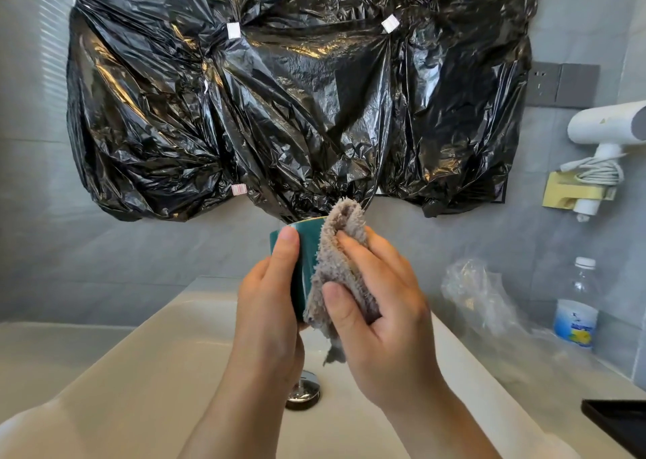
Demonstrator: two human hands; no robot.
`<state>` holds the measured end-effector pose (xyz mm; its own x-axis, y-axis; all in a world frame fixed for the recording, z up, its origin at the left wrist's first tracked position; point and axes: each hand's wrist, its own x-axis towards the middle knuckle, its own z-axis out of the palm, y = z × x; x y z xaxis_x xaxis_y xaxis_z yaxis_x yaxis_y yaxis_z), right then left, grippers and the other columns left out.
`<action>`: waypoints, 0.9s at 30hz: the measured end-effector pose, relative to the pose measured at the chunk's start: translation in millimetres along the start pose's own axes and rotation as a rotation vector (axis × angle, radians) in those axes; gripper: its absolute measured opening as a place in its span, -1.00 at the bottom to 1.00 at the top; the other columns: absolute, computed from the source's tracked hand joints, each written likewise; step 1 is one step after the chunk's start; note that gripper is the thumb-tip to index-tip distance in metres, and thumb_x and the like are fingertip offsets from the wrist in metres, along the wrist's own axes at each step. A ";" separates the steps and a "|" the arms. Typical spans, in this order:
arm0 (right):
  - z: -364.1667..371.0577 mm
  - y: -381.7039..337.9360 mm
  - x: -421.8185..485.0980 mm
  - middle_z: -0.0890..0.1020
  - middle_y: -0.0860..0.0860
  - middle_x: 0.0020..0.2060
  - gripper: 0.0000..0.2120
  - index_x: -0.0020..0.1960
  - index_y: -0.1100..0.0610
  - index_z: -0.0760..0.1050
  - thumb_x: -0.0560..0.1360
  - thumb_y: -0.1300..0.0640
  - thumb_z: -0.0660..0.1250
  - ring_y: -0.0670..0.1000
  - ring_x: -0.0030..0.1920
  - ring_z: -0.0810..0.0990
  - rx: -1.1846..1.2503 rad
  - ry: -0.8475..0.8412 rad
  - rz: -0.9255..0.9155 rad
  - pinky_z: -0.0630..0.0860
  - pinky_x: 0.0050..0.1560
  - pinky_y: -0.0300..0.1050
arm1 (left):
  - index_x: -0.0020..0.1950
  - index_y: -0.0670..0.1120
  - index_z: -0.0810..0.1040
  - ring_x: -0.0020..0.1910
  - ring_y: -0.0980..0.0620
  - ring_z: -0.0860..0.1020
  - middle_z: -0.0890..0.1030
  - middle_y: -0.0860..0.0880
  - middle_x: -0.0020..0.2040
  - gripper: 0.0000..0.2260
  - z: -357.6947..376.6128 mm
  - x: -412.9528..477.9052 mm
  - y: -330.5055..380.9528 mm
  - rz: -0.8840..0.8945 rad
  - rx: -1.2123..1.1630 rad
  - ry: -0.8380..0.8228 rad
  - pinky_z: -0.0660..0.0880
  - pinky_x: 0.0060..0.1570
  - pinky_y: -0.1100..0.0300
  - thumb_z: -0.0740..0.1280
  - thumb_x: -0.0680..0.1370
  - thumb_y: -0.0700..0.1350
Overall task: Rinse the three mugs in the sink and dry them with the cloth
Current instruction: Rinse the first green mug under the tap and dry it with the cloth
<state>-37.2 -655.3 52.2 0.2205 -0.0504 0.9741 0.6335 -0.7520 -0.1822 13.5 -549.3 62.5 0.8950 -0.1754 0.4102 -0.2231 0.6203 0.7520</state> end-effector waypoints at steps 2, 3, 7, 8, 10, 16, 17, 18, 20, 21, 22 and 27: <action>-0.6 -1.4 -0.3 0.53 0.06 0.34 -0.59 0.35 0.15 0.51 0.56 0.02 0.28 -0.05 0.38 0.45 -0.026 0.012 -0.059 0.34 0.41 -0.19 | 0.22 -0.20 0.64 0.25 -0.36 0.58 0.65 -0.35 0.19 -0.35 -1.2 -1.1 3.4 0.035 -0.019 -0.031 0.41 0.34 -0.37 0.42 0.39 0.30; -1.9 -1.4 0.5 0.54 0.07 0.32 -0.60 0.35 0.15 0.51 0.56 0.02 0.28 -0.04 0.37 0.47 -0.029 0.030 -0.076 0.36 0.41 -0.16 | 0.25 -0.21 0.62 0.26 -0.35 0.58 0.63 -0.36 0.21 -0.34 -1.7 -1.7 3.8 0.037 -0.018 -0.066 0.40 0.36 -0.36 0.46 0.40 0.29; -9.6 0.7 6.8 0.57 0.03 0.29 -0.61 0.35 0.11 0.49 0.56 0.00 0.25 0.00 0.34 0.52 0.049 0.099 0.015 0.45 0.35 0.01 | 0.19 -0.27 0.61 0.12 -0.32 0.62 0.63 -0.40 0.14 -0.38 -2.3 -2.4 0.8 0.082 0.087 -0.165 0.54 0.21 -0.27 0.45 0.36 0.20; -11.2 1.3 8.2 0.58 0.00 0.27 -0.62 0.34 0.06 0.48 0.56 -0.02 0.24 -0.01 0.32 0.53 0.090 0.105 0.063 0.46 0.33 0.05 | 0.13 -0.23 0.64 0.03 -0.24 0.63 0.67 -0.35 0.06 -0.44 -2.8 -2.0 -0.9 0.109 0.123 -0.180 0.59 0.08 -0.15 0.46 0.34 0.19; -12.6 2.3 9.9 0.61 -0.03 0.24 -0.64 0.32 -0.02 0.47 0.56 -0.06 0.21 -0.02 0.28 0.55 0.150 0.105 0.133 0.48 0.30 0.10 | 0.05 -0.17 0.68 -0.07 -0.15 0.63 0.69 -0.26 -0.05 -0.52 -2.5 -2.3 -2.2 0.132 0.157 -0.206 0.59 -0.08 0.01 0.46 0.34 0.18; -1.5 -2.9 3.2 0.51 -0.01 0.41 -0.52 0.44 0.10 0.44 0.57 -0.05 0.24 -0.11 0.43 0.44 0.125 -0.069 0.116 0.42 0.39 -0.08 | 0.11 -0.14 0.71 0.07 -0.18 0.65 0.70 -0.24 0.06 -0.52 -7.9 3.1 -0.4 0.030 -0.059 -0.141 0.54 0.16 -0.11 0.38 0.43 0.22; 0.2 -4.0 1.5 0.52 0.01 0.40 -0.52 0.43 0.12 0.46 0.57 -0.05 0.25 -0.11 0.43 0.44 0.128 -0.090 0.102 0.43 0.38 -0.08 | 0.12 -0.12 0.71 0.09 -0.17 0.67 0.71 -0.22 0.08 -0.52 -10.2 4.2 1.1 0.035 -0.092 -0.128 0.57 0.17 -0.10 0.36 0.45 0.23; 1.2 -4.7 0.4 0.53 0.01 0.39 -0.53 0.42 0.12 0.47 0.57 -0.04 0.26 -0.10 0.42 0.45 0.127 -0.093 0.088 0.43 0.38 -0.09 | 0.14 -0.11 0.71 0.11 -0.17 0.67 0.71 -0.22 0.10 -0.52 -11.6 4.8 2.8 0.049 -0.100 -0.115 0.59 0.17 -0.09 0.35 0.46 0.23; 0.5 -5.3 0.1 0.55 0.02 0.37 -0.54 0.42 0.08 0.46 0.56 -0.04 0.26 -0.11 0.40 0.48 0.140 -0.073 0.085 0.45 0.36 -0.12 | 0.13 -0.11 0.71 0.10 -0.16 0.68 0.71 -0.23 0.12 -0.52 -12.8 5.1 5.2 0.076 -0.058 -0.105 0.59 0.16 -0.09 0.36 0.44 0.23; -1.5 -5.4 1.0 0.56 0.01 0.36 -0.55 0.42 0.03 0.44 0.56 -0.05 0.26 -0.13 0.38 0.50 0.151 -0.058 0.095 0.47 0.34 -0.15 | 0.12 -0.12 0.71 0.09 -0.17 0.67 0.70 -0.24 0.11 -0.51 -12.6 4.7 5.4 0.084 -0.033 -0.114 0.58 0.17 -0.10 0.38 0.42 0.22; -4.0 -5.7 2.5 0.57 -0.02 0.35 -0.56 0.42 -0.05 0.41 0.55 -0.06 0.25 -0.15 0.36 0.51 0.168 -0.044 0.111 0.48 0.32 -0.17 | 0.11 -0.14 0.71 0.08 -0.18 0.66 0.70 -0.27 0.11 -0.51 -12.2 4.2 4.9 0.093 -0.012 -0.129 0.58 0.17 -0.11 0.39 0.40 0.22; -14.9 -5.8 10.7 0.59 -0.13 0.32 -0.53 0.44 -0.13 0.41 0.54 -0.13 0.25 -0.16 0.34 0.52 0.308 -0.021 0.216 0.50 0.33 -0.05 | 0.02 -0.07 0.73 -0.02 -0.08 0.67 0.72 -0.16 -0.02 -0.62 -10.2 0.2 0.7 0.128 0.010 -0.271 0.62 0.02 0.04 0.34 0.45 0.19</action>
<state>-49.5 -661.3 65.6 0.3868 -0.1701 0.9063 0.7634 -0.4923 -0.4182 17.5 -541.1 57.9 0.7241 -0.2948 0.6236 -0.3324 0.6430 0.6900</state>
